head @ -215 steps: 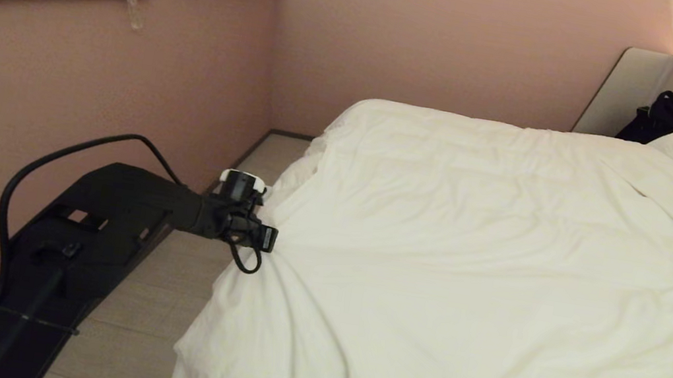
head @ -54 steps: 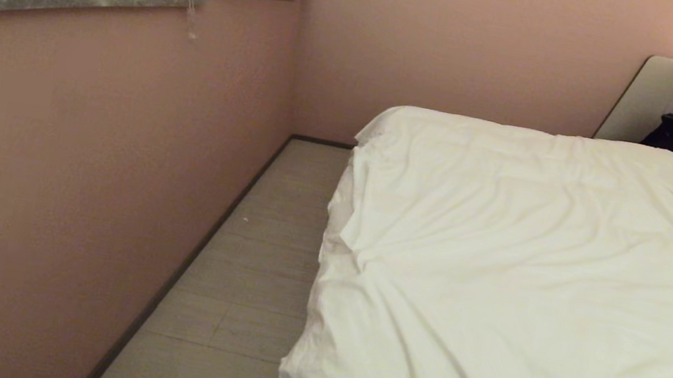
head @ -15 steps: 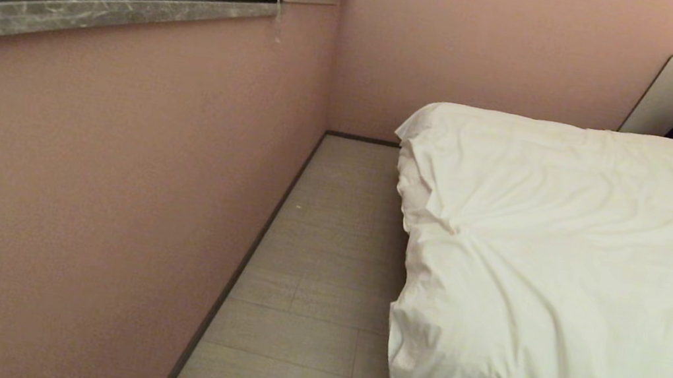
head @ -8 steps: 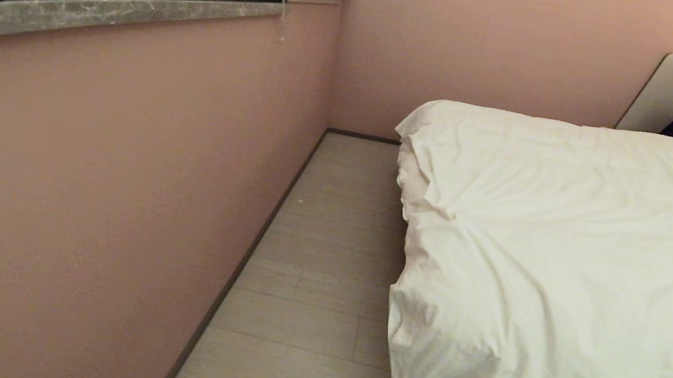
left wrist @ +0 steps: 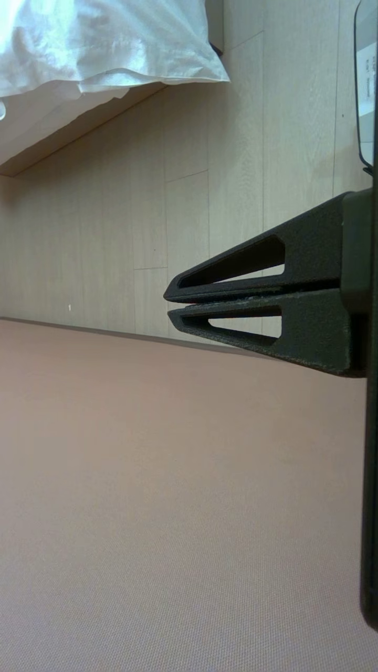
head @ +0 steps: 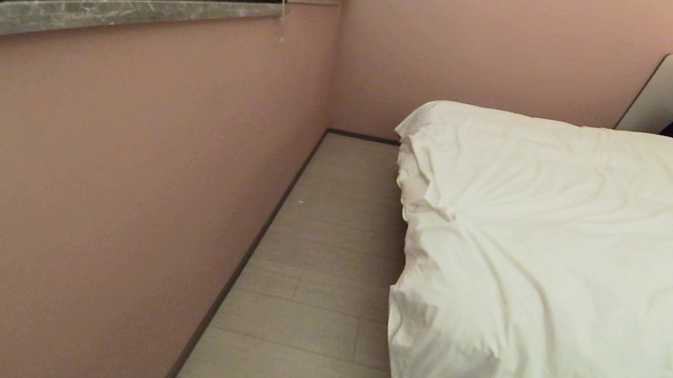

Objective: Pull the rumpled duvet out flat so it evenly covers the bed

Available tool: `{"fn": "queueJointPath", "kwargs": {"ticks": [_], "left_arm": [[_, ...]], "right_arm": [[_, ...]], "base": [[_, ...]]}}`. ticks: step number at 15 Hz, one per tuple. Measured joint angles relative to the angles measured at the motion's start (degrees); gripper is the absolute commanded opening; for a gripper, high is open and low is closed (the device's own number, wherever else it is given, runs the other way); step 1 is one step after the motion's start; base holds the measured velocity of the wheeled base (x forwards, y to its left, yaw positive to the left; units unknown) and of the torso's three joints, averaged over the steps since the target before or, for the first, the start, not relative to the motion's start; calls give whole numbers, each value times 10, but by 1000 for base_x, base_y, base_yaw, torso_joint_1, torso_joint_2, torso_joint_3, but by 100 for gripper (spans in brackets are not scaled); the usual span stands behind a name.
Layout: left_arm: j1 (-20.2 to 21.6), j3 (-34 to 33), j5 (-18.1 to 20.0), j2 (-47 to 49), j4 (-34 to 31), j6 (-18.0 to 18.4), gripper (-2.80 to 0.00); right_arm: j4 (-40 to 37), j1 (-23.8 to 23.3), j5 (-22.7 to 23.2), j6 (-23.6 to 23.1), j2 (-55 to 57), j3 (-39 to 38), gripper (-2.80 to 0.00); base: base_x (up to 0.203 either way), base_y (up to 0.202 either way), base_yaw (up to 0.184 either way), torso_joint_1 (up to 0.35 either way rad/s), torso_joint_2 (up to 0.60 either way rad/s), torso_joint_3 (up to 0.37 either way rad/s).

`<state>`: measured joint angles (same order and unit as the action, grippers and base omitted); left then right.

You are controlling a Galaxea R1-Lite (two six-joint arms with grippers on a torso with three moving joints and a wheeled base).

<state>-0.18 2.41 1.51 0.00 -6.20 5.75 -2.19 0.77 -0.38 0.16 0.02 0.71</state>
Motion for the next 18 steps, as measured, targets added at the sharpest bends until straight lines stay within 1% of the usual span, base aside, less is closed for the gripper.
{"fn": "queueJointPath", "kwargs": {"ticks": [18], "left_arm": [[0,0,-2,0,0,0,-280]], "right_arm": [[0,0,0,0,0,0,-280]], "base": [[0,0,0,0,0,0]]}}
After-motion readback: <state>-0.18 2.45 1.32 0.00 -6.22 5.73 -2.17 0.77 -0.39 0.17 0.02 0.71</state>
